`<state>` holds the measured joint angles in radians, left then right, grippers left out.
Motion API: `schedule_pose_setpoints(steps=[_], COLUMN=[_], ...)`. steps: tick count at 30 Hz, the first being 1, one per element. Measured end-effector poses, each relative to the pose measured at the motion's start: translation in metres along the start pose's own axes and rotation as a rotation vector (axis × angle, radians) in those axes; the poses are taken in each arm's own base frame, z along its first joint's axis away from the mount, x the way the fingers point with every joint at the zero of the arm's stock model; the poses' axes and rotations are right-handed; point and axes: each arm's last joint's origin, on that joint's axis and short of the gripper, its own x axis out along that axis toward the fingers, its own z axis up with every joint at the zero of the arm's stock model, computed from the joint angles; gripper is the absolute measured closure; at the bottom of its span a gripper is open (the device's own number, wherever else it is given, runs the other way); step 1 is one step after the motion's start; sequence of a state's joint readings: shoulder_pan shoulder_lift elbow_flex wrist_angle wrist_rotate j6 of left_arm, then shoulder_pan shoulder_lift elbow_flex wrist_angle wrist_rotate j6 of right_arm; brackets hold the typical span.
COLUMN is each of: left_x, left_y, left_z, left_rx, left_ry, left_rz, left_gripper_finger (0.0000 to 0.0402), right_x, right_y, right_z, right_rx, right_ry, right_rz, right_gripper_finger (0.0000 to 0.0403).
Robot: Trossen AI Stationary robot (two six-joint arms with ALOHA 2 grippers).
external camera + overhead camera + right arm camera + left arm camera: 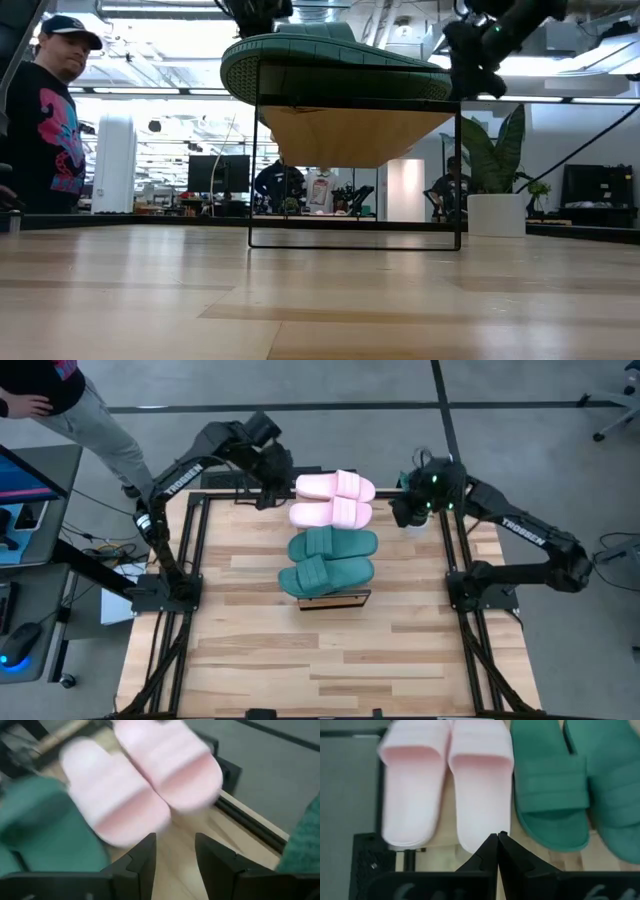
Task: Pick and place slides into the shelf
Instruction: Adjust the slides on the shelf
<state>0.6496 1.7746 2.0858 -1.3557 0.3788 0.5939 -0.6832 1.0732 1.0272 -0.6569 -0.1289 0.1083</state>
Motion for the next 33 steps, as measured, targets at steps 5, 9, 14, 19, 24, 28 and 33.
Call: schedule_pose_setpoints(steps=[5, 9, 14, 19, 24, 28, 33], left_x=[-0.025, -0.040, -0.055, -0.069, -0.077, -0.078, -0.079], left_y=[-0.005, -0.012, -0.018, -0.019, -0.018, -0.015, -0.014], left_z=[0.001, 0.002, 0.001, -0.004, -0.009, -0.012, -0.014], left_rx=[-0.018, -0.018, -0.018, -0.032, -0.042, -0.059, -0.047], left_ry=[-0.091, -0.145, -0.189, -0.215, -0.238, -0.222, -0.216], left_rz=[0.048, 0.080, 0.100, 0.124, 0.124, 0.122, 0.122], left_gripper_finger=[0.0401, 0.0401, 0.0401, 0.0402, 0.0401, 0.0401, 0.0401], right_x=[-0.015, -0.016, 0.007, 0.030, 0.039, 0.040, 0.042], right_y=[-0.010, -0.009, -0.006, -0.009, -0.011, -0.011, -0.011], right_z=[0.030, 0.051, 0.076, 0.087, 0.087, 0.088, 0.089], right_rx=[0.024, -0.056, -0.180, -0.255, -0.301, -0.338, -0.397], right_ry=[-0.044, 0.035, 0.226, 0.355, 0.378, 0.363, 0.359], right_rz=[0.076, 0.053, -0.014, -0.009, 0.003, 0.007, 0.017], right_gripper_finger=[0.0274, 0.0274, 0.0274, 0.0274, 0.0274, 0.0274, 0.0274])
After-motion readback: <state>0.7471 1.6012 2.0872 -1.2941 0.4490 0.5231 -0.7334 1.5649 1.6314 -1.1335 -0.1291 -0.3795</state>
